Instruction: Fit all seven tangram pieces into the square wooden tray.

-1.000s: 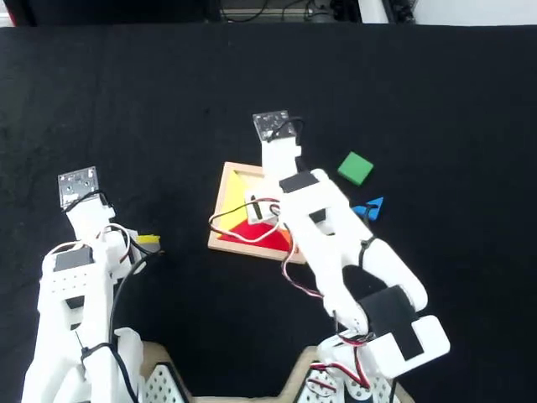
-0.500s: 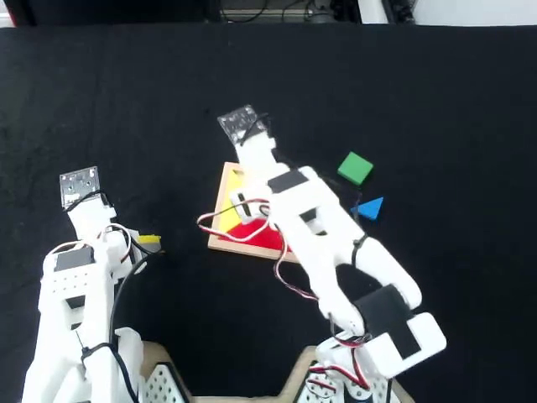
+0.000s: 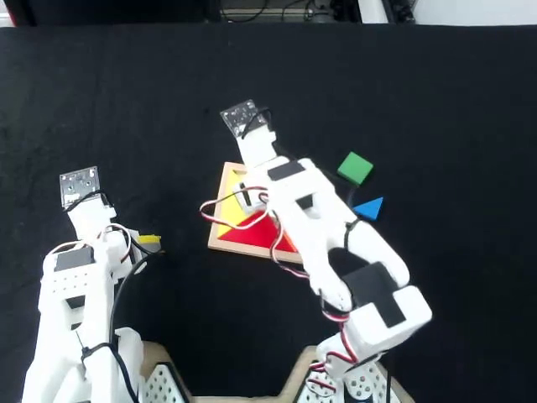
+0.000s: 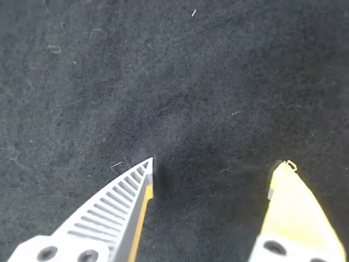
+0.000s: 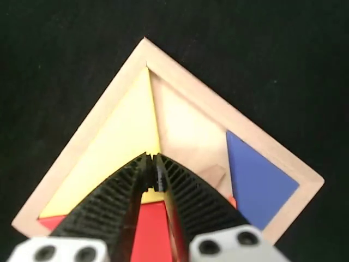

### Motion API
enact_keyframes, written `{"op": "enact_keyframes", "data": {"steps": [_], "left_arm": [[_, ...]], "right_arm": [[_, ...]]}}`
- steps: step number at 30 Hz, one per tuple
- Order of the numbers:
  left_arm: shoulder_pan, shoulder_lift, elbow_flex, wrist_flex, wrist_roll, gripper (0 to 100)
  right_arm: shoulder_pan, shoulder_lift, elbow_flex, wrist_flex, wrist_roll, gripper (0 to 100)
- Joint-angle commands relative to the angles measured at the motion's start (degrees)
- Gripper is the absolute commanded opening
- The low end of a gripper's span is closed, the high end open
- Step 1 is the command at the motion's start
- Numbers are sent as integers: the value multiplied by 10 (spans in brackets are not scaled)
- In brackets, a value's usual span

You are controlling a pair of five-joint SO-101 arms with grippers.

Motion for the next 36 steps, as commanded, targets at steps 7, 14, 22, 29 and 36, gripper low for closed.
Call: {"op": "enact_keyframes", "data": {"steps": [7, 14, 22, 29, 36], "left_arm": [[4, -4, -1, 1, -8, 332], [4, -4, -1, 1, -8, 332], [4, -4, -1, 1, -8, 332], [6, -4, -1, 0, -8, 332], [6, -4, -1, 0, -8, 332]], "right_arm": [[26, 15, -47, 35, 4, 11], [68, 16, -44, 47, 4, 11], [67, 15, -46, 66, 4, 11], [66, 16, -70, 62, 1, 11], [66, 41, -76, 67, 4, 11]]}}
